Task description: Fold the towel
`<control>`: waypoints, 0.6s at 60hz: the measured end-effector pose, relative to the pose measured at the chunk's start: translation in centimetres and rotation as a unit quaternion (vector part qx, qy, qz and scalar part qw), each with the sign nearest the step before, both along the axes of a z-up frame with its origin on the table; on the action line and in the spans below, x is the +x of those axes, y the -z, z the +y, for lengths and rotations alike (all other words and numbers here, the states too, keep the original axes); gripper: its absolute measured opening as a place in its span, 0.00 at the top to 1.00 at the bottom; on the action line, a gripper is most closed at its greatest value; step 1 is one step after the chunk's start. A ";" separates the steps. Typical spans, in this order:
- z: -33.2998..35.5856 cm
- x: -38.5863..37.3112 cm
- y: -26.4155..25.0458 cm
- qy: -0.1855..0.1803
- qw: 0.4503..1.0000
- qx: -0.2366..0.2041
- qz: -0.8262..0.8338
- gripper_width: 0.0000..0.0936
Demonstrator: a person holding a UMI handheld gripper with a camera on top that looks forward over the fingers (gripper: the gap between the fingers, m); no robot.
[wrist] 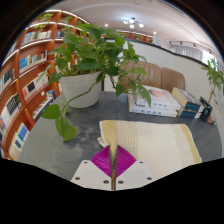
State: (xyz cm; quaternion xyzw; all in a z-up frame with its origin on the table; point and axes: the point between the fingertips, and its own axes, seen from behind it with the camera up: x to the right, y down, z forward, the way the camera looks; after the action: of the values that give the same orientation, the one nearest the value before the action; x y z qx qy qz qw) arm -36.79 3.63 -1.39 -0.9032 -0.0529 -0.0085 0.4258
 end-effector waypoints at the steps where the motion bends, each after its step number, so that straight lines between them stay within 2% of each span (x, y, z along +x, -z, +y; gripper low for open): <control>1: -0.1 -0.2 -0.2 0.001 1.000 -0.006 0.012 0.97; 5: -0.4 -0.8 -2.3 -0.001 0.998 -0.012 0.067 0.97; 15: 1.0 5.1 -9.7 0.039 0.989 0.016 0.139 0.97; 21: 1.4 11.4 -11.3 0.077 0.987 0.024 0.138 0.97; 27: 1.3 18.9 -10.1 0.121 0.988 0.019 0.094 0.96; 30: 0.9 22.1 -8.9 0.138 0.987 0.010 0.077 0.87; 36: 0.5 26.8 -6.1 0.163 0.986 0.000 0.019 0.51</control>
State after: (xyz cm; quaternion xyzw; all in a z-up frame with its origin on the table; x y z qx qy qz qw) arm -10.02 4.10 4.74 -0.8997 0.1034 -0.0605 0.4197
